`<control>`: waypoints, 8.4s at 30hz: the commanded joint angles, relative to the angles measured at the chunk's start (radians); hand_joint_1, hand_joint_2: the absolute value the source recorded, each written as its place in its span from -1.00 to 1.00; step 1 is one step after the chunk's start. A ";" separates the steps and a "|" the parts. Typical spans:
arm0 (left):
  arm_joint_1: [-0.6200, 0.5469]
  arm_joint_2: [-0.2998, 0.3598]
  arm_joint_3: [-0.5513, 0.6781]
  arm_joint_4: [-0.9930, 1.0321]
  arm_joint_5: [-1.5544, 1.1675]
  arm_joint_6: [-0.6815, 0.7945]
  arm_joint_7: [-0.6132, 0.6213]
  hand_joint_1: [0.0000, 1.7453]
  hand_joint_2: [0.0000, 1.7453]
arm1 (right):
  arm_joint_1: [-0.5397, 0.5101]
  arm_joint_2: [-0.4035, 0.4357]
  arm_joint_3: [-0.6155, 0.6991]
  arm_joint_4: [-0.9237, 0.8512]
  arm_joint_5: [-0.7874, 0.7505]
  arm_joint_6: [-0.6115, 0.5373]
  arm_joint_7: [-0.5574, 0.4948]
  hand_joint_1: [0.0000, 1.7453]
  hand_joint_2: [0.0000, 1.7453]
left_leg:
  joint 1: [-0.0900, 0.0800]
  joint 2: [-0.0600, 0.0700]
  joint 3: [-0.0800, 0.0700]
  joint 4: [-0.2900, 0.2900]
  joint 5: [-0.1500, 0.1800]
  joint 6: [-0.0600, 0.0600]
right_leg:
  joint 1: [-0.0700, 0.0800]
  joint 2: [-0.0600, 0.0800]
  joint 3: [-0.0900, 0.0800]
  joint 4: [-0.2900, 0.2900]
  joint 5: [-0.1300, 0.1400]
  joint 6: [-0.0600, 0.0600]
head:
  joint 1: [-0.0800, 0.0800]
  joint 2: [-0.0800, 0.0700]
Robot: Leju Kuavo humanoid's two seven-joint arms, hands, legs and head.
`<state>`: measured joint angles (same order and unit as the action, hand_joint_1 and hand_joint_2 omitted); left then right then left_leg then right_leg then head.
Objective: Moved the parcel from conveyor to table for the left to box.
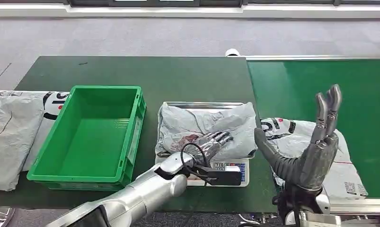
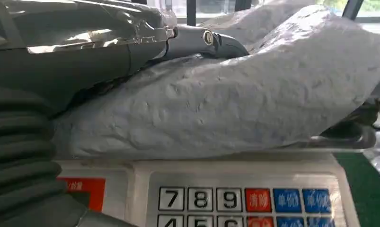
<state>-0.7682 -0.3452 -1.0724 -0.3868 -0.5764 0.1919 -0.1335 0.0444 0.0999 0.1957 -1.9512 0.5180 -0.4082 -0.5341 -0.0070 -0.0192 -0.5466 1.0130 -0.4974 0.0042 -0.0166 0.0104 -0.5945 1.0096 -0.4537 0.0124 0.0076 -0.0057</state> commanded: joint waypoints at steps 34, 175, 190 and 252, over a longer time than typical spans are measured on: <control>-0.136 -0.004 0.079 -0.064 0.215 0.161 -0.200 -1.00 -1.00 | -0.035 0.014 -0.003 0.059 0.044 -0.014 0.026 -1.00 1.00 | 0.002 0.002 0.000 0.000 0.001 -0.002 | 0.002 -0.001 0.001 -0.001 0.001 -0.001 | 0.000 0.000; -0.162 0.031 -0.052 0.185 -0.089 -0.090 0.272 1.00 1.00 | -0.317 0.057 0.058 0.234 -0.036 0.182 0.055 -1.00 1.00 | 0.002 0.005 0.013 -0.004 0.002 -0.002 | 0.002 0.002 0.013 -0.004 0.003 -0.001 | 0.000 0.000; -0.218 0.076 0.172 0.104 -0.345 0.431 0.317 1.00 1.00 | -0.163 0.008 0.050 0.131 -0.006 0.051 0.040 -1.00 1.00 | 0.002 -0.001 0.008 -0.001 0.001 -0.002 | 0.002 -0.003 0.010 -0.002 0.000 -0.001 | 0.000 0.000; 0.263 0.146 1.343 -0.578 0.279 0.082 -0.375 -1.00 -1.00 | -0.029 -0.008 -0.211 0.170 0.098 0.047 0.128 -1.00 1.00 | 0.001 0.003 0.002 -0.001 -0.001 -0.003 | 0.002 0.003 0.001 -0.001 0.001 -0.003 | 0.001 0.000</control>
<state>-0.5596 -0.1820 0.3631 -0.8519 -0.3864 0.2781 -0.4646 0.0188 0.0774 0.0500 -1.8189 0.6073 -0.3483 -0.4150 -0.0069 -0.0154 -0.5445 1.0123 -0.4986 0.0029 -0.0160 0.0153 -0.5949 1.0091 -0.4537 0.0103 0.0084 -0.0057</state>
